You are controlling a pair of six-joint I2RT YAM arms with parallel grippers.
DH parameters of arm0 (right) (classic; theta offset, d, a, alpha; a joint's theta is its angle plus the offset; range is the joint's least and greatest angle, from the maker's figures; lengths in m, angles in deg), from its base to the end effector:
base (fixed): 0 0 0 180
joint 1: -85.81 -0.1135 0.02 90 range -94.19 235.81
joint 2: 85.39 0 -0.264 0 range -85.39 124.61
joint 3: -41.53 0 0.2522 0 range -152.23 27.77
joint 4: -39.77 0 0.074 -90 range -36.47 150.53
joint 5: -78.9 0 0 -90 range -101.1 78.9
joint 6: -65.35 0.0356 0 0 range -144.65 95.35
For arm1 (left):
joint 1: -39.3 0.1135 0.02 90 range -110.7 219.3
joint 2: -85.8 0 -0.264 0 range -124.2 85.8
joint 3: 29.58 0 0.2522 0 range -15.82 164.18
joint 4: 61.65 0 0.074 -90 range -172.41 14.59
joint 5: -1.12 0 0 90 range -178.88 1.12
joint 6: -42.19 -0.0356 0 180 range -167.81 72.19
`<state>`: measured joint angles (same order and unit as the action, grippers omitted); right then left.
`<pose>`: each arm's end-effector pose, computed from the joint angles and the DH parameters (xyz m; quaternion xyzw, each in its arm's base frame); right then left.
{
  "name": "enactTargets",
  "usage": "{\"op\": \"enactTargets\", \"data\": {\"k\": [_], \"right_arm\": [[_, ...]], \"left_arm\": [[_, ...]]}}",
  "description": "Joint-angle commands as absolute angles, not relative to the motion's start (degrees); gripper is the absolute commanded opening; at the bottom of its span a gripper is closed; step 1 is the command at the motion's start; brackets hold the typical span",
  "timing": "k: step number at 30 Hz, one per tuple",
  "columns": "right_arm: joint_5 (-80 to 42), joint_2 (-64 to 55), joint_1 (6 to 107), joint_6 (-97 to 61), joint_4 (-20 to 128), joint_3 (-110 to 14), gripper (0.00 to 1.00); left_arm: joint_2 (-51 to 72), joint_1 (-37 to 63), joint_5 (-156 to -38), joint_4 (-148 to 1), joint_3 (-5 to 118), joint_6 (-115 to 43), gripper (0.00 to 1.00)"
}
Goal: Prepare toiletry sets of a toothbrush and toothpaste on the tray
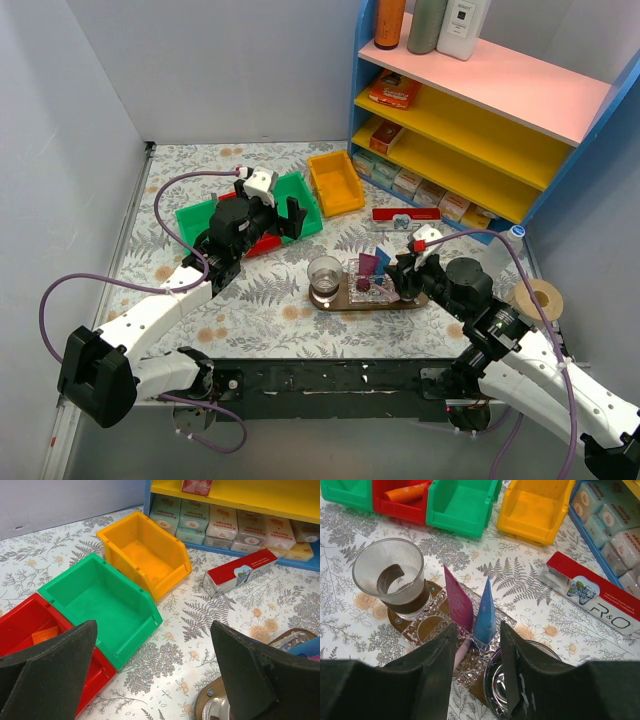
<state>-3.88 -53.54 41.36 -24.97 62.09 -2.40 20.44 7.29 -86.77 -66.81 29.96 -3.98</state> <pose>0.1102 0.1018 0.2862 -0.2543 0.7235 0.1956 0.6112 0.2283 -0.1412 0.3070 -0.0911 0.7661 -0.3797 0.5105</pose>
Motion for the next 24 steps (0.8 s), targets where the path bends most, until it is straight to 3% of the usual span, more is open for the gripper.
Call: {"op": "enactTargets", "data": {"k": [1, 12, 24], "right_arm": [[-2.9, -54.1, 41.0, -25.0, 59.6, -2.4, 0.49], [6.2, -56.8, 41.0, -17.2, 59.2, -5.7, 0.79], [4.3, -51.5, 44.1, -15.8, 60.9, -10.8, 0.82]], "left_arm": [[20.5, 7.4, -87.3, -66.9, 31.6, -4.7, 0.98], [19.4, 7.7, -85.7, -69.0, 33.0, -3.3, 0.98], [16.0, 25.6, -88.8, -71.6, 35.3, 5.0, 0.98]]}}
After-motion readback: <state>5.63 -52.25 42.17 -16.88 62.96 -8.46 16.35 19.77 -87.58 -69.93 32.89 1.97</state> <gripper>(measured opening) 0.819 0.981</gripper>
